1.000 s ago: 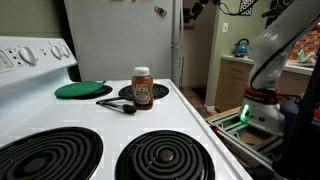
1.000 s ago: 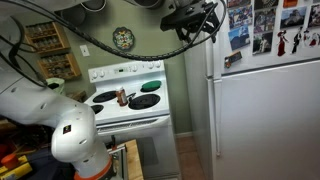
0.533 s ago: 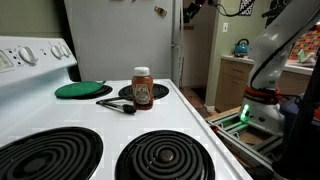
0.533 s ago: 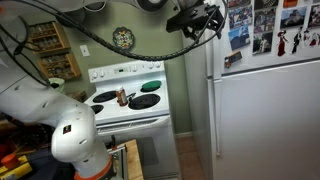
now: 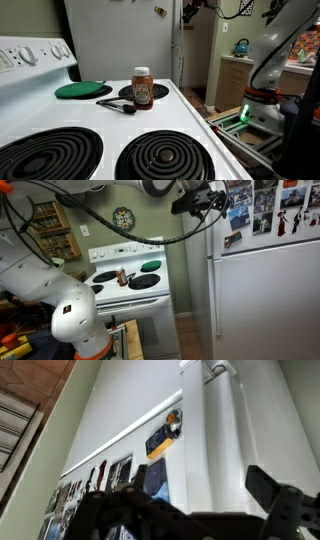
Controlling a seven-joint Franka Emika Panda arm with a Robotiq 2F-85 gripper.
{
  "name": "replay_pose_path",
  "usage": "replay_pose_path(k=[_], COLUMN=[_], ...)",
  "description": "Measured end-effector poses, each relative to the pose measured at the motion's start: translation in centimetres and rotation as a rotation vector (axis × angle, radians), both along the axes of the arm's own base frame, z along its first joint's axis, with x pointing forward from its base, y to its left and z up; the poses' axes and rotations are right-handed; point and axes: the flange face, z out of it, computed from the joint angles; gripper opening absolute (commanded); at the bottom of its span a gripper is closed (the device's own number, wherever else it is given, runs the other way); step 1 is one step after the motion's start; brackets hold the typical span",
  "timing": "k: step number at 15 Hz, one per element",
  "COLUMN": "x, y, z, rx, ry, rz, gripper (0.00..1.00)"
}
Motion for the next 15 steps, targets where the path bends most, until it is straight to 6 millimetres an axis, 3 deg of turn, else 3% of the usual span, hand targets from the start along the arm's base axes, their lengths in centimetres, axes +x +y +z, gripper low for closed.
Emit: replay_pose_path(k=[15], x=[2.3], y=[0.1], z=[-1.3], rx=[0.060], ry=[-0.018], rz=[-0.237], gripper=[1.00])
